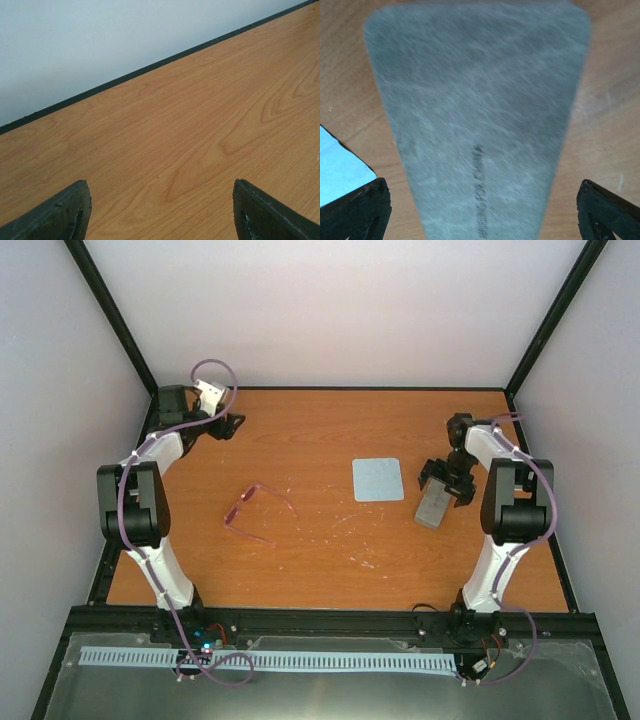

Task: Organize the sunglasses
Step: Pick up the sunglasses case from the center of the board.

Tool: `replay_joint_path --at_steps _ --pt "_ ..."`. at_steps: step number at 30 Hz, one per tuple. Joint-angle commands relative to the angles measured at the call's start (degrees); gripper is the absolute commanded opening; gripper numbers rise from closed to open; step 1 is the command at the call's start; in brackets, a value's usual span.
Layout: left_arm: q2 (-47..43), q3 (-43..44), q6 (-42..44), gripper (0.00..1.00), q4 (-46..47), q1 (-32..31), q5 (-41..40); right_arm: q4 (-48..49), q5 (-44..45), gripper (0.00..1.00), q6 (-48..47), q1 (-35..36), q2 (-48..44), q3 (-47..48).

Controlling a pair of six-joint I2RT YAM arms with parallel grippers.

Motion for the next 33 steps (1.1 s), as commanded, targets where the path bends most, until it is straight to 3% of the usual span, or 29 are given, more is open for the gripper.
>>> replay_joint_path --at_steps 1,8,13,19,25,30,33 --pt "0.1 0.42 1.73 0.77 -1.47 -0.05 0.2 -1.51 0.05 0.98 0.24 2.34 4.57 3.84" --pt "1.31 1.23 1.71 0.77 -1.16 -0.05 0.39 -5.08 3.87 0.91 0.92 5.31 10.75 8.96" --pt "1.78 1.67 1.98 0.77 -1.28 -0.05 0.91 -6.59 6.15 0.72 1.07 5.32 11.02 9.42" --pt "1.83 2.24 1.1 0.77 -1.62 -0.49 3.77 -5.56 2.95 0.52 -0.42 5.32 8.78 9.15" --pt "2.07 3.05 -0.71 0.78 -2.26 -2.18 8.07 -1.9 -8.28 0.49 -1.12 5.32 3.27 9.09" --pt "2.18 2.95 -1.02 0.78 -2.3 -3.37 9.5 3.96 -14.04 0.46 10.28 5.68 -1.07 8.3" --pt "2.19 2.92 -0.72 0.78 -2.44 -3.47 9.63 7.89 -12.23 0.43 20.28 8.62 -1.08 11.0"
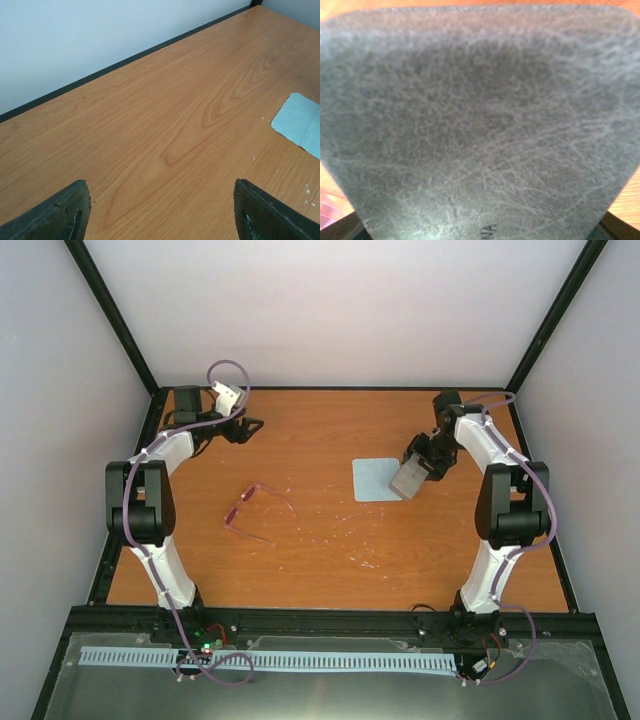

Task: Organize the sunglasses
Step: Pick up the sunglasses case from the center of the board, then place the sunglasses case at the center of the board.

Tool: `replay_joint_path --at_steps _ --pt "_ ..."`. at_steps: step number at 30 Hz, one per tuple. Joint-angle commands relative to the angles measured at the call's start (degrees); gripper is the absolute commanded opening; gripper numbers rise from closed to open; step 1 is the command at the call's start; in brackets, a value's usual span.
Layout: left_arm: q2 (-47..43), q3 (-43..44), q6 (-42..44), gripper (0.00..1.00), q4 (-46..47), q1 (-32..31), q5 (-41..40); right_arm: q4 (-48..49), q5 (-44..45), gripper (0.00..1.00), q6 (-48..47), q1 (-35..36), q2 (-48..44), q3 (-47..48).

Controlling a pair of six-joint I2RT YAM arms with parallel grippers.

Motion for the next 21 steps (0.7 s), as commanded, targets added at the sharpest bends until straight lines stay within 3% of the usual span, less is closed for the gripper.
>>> replay_joint_path --at_steps 1,5,9,11,16,21 --pt "0.93 2.11 -0.03 0.78 -0.86 -0.24 2.19 5.76 -1.08 0.43 16.61 4.51 -0.23 5.06" --pt "0.12 1.45 2.34 0.77 -1.64 -0.26 1.72 0.36 0.49 0.43 20.78 11.82 11.0 20.7" --pt "-1.69 0.45 6.46 0.77 -4.14 -0.28 2.08 -19.9 1.17 0.42 12.85 17.33 27.22 49.13" --pt "-2.86 -0.69 8.85 0.77 -4.74 -0.27 3.05 -25.85 0.42 0.42 8.94 18.89 30.8 56.04" --pt "-6.33 -5.09 11.76 0.77 -4.76 -0.43 3.53 -22.67 -2.66 0.41 4.36 21.77 26.28 43.66" --pt "-9.42 -9.53 13.22 0.77 -4.71 -0.81 2.16 -23.22 -1.99 0.42 0.29 24.85 28.55 42.0"
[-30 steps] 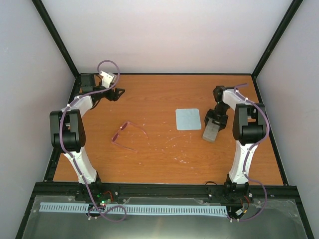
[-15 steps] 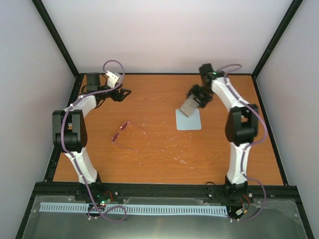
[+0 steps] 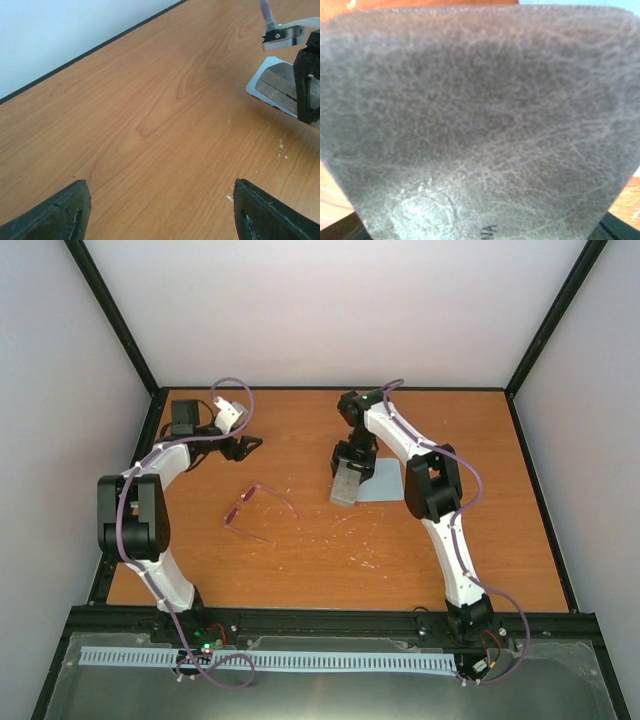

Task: Organize the sunglasses
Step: Place the sunglasses case at the center of the board, then adjust the sunglasses case at the center of the board.

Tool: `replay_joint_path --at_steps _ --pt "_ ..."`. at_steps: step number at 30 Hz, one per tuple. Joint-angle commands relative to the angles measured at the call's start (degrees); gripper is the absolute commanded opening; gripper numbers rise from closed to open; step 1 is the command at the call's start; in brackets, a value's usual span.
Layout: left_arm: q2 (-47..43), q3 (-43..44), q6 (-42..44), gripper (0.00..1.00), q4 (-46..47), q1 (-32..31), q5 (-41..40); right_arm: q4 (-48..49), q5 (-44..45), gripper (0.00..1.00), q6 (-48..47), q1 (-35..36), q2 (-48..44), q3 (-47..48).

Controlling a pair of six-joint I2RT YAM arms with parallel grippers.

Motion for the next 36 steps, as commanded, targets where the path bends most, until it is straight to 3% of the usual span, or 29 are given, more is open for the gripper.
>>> replay_joint_path --at_steps 1,15,26,33,36 --pt "-3.77 -2.52 3.44 0.78 -0.94 -0.35 0.28 -2.71 -0.85 0.42 -5.06 2.34 -0.24 0.26" --pt "-9.4 -9.25 4.67 0.77 -0.8 -1.72 -0.82 -0.02 1.88 0.48 -8.87 9.33 3.17 -5.3" --pt "-8.33 -8.71 4.85 0.78 -0.56 -2.13 -1.53 1.28 5.83 0.88 -9.59 9.56 0.52 -7.5" --pt "-7.72 -8.62 5.13 0.78 0.83 -2.13 -1.88 -0.68 10.94 0.84 -12.66 10.49 0.64 -7.49" --pt "-7.86 -9.26 5.4 0.78 1.12 -2.13 -2.21 -1.02 11.73 0.72 -14.21 11.27 1.9 -5.32"
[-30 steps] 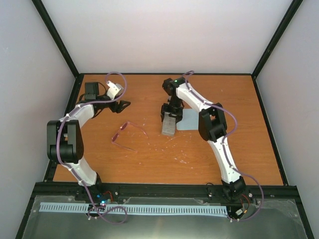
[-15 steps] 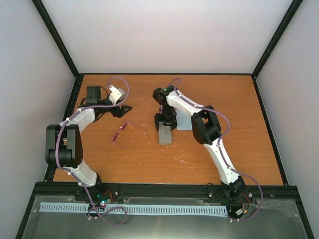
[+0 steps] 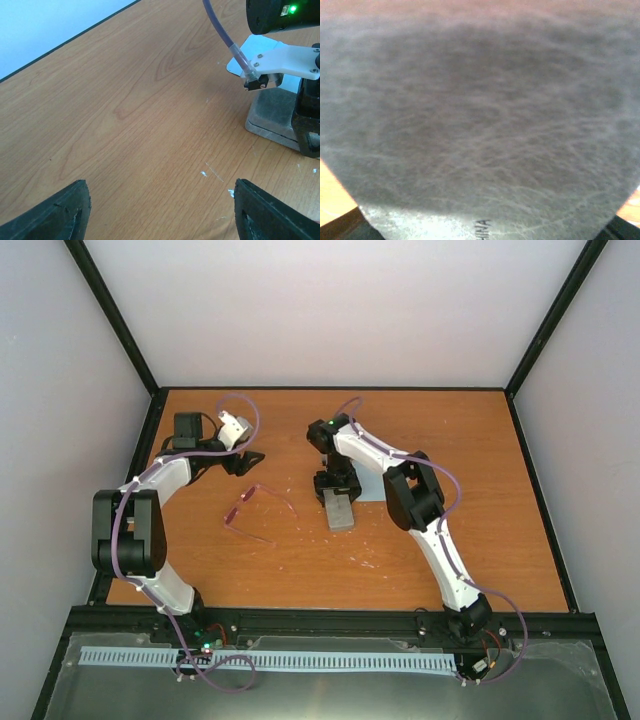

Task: Organize the sunglasses
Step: Adjust the sunglasses case at the center of the board.

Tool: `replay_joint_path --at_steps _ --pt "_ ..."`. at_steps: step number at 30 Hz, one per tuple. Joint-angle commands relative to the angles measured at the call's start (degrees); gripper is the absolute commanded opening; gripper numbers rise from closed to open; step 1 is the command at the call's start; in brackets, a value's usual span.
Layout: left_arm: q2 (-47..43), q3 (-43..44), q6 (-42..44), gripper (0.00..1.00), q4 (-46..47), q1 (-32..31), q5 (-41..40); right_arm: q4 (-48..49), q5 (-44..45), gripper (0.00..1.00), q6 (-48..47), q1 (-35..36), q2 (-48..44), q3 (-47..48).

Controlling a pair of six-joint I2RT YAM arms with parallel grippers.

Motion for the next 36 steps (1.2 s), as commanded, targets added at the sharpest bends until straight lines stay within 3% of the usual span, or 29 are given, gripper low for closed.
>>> replay_joint_path --at_steps 1,4,7,19,25,36 --pt "-0.31 0.1 1.79 0.78 1.4 -0.34 -0.44 -1.58 4.83 0.68 -3.62 1.63 1.39 2.87" --pt "-0.7 -0.69 2.32 0.78 1.64 -0.34 -1.38 -4.34 8.47 0.6 -7.43 2.67 2.75 7.0" --pt "-1.17 -1.67 2.85 0.78 1.97 -0.34 -1.93 -3.16 13.3 0.59 -12.49 3.67 0.04 5.08" --pt "-1.98 -4.52 6.82 0.78 3.31 -0.34 -1.26 14.47 22.24 0.66 -34.22 3.77 -26.62 -23.95" --pt "-1.22 -4.06 8.24 0.78 3.74 -0.35 -0.91 18.86 15.98 0.66 -49.25 3.94 -35.96 -38.71" --pt "0.52 -2.79 8.78 0.78 3.31 -0.34 -0.81 17.25 21.06 0.68 -56.06 3.88 -32.53 -43.71"
